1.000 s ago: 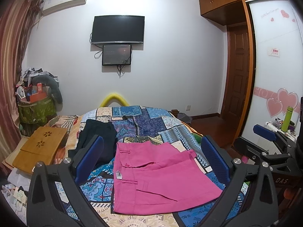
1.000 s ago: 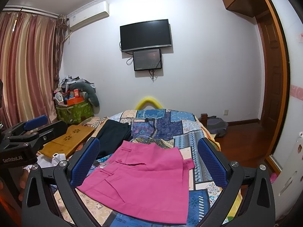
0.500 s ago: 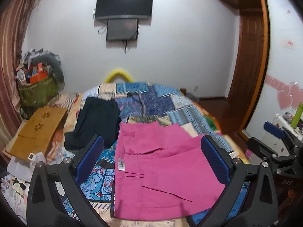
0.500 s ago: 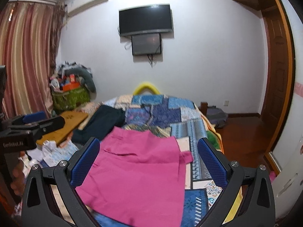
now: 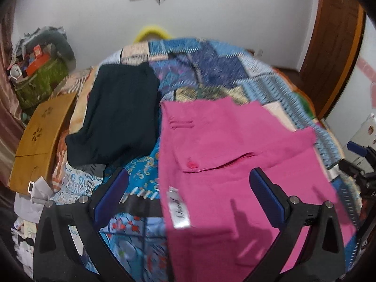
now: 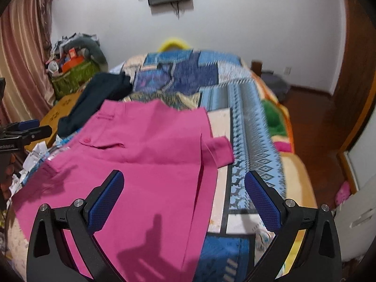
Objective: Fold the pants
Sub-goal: 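Lower both grippers onto the pink trousers' waistband and close them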
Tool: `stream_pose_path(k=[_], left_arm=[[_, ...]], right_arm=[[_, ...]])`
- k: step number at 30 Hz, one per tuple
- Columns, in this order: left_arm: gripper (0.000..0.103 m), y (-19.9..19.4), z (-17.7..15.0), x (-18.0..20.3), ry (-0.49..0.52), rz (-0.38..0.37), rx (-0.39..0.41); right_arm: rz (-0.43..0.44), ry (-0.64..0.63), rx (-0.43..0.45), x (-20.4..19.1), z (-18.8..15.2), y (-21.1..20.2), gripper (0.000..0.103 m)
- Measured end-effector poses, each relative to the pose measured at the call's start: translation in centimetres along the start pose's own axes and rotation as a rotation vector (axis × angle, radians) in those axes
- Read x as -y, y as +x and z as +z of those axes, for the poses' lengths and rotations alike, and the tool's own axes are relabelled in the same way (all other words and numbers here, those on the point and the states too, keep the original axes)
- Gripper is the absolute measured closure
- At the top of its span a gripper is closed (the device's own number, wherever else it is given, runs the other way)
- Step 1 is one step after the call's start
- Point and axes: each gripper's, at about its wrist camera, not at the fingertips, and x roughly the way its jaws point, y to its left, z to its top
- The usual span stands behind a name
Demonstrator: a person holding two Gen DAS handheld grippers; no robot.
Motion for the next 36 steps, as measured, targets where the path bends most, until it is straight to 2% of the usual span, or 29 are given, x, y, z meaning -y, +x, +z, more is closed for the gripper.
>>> stream_pose_path(k=[2,4,5,6,8,10,12,15,16,21,24,26,27,30,33,36], left_arm=[[0.003,1.3,0.1,-0.8,0.010,-0.002,-0.051],[0.012,2.6,0.1,-1.3,0.021,-0.002,-0.108],[0.014,3.3,0.0,-1.5,0.023,-0.008,-0.134],[0.018,4.1,-0.1,-1.8,0.018,-0.023,-0.162],[0.029,5.3,-0.3,-2.1,0.008,-0.057,-0.211],[0.045,6.3,-0.4,-2.1,0.011,-0.069,-0.253],[0.052,7.1,-0.3,-1.9,0.016,-0.071,-0.278],[0.054,7.0,-0.2,-1.9,0.013,-0.081,-0.267],[0.057,6.8,-0.1,-2.0,0.010,-0.080,-0.258],[0.061,5.2,0.6,-1.9,0.023,-0.070,-0.206],[0.061,5.1,0.5,-1.4,0.037,-0.144,-0.237],[0.061,6.3,0.1,-1.1,0.031,-0.233,-0.318],[0.061,7.0,-0.2,-1.0,0.030,-0.222,-0.347],[0.061,8.2,-0.5,-1.1,0.014,-0.200,-0.369],[0.069,8.4,0.0,-1.6,-0.020,-0.151,-0.366],[0.073,8.8,0.0,-1.9,-0.040,-0.161,-0.377]], right_arm=[[0.013,-0.001,-0.031,0.6,0.5,1.3,0.008],[0.026,0.004,-0.061,1.3,0.9,2.3,0.014],[0.034,0.010,-0.073,1.7,1.2,2.9,0.022],[0.039,0.008,-0.076,1.8,1.2,3.2,0.028],[0.039,-0.007,-0.099,1.8,1.5,4.2,0.032],[0.040,-0.031,-0.113,1.7,1.8,5.0,0.038],[0.046,-0.053,-0.133,1.6,2.0,5.8,0.045],[0.091,-0.051,-0.155,1.6,2.2,6.5,0.046],[0.098,-0.048,-0.163,1.6,2.2,6.7,0.047],[0.106,-0.038,-0.202,1.9,2.1,7.9,0.080],[0.097,-0.059,-0.204,1.9,2.1,8.0,0.087],[0.085,-0.088,-0.189,1.8,2.1,7.6,0.089],[0.080,-0.103,-0.178,1.6,2.2,7.4,0.091],[0.068,-0.129,-0.163,1.4,2.4,7.0,0.094],[0.062,-0.137,-0.163,1.4,2.4,7.1,0.095],[0.064,-0.127,-0.165,1.5,2.3,7.2,0.096]])
